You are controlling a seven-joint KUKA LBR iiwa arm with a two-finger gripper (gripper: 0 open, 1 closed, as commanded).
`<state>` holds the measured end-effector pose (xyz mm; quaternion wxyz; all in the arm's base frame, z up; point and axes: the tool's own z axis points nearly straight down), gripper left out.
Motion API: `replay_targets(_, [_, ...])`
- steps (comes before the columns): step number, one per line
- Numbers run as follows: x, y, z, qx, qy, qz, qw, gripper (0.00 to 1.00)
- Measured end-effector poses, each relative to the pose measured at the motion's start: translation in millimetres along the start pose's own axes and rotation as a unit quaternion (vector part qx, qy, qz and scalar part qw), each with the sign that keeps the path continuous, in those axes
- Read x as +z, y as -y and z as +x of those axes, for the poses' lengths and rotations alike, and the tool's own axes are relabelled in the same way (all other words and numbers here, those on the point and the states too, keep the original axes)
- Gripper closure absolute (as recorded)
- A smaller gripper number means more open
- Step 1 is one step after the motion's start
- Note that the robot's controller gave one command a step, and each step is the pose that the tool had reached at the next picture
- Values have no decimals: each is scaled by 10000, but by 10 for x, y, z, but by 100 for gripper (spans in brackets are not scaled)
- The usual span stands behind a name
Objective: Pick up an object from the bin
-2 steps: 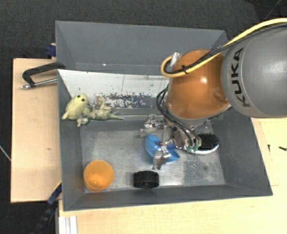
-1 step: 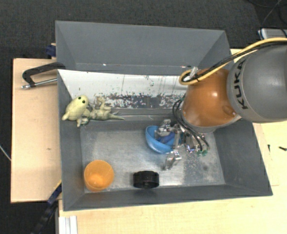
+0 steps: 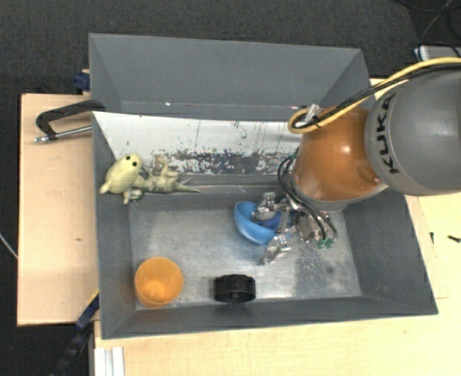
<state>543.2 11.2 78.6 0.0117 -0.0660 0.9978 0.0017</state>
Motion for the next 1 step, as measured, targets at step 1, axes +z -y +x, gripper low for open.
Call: replay_targets(1, [-1538,-24,-137,-229,-58,8,9997,100])
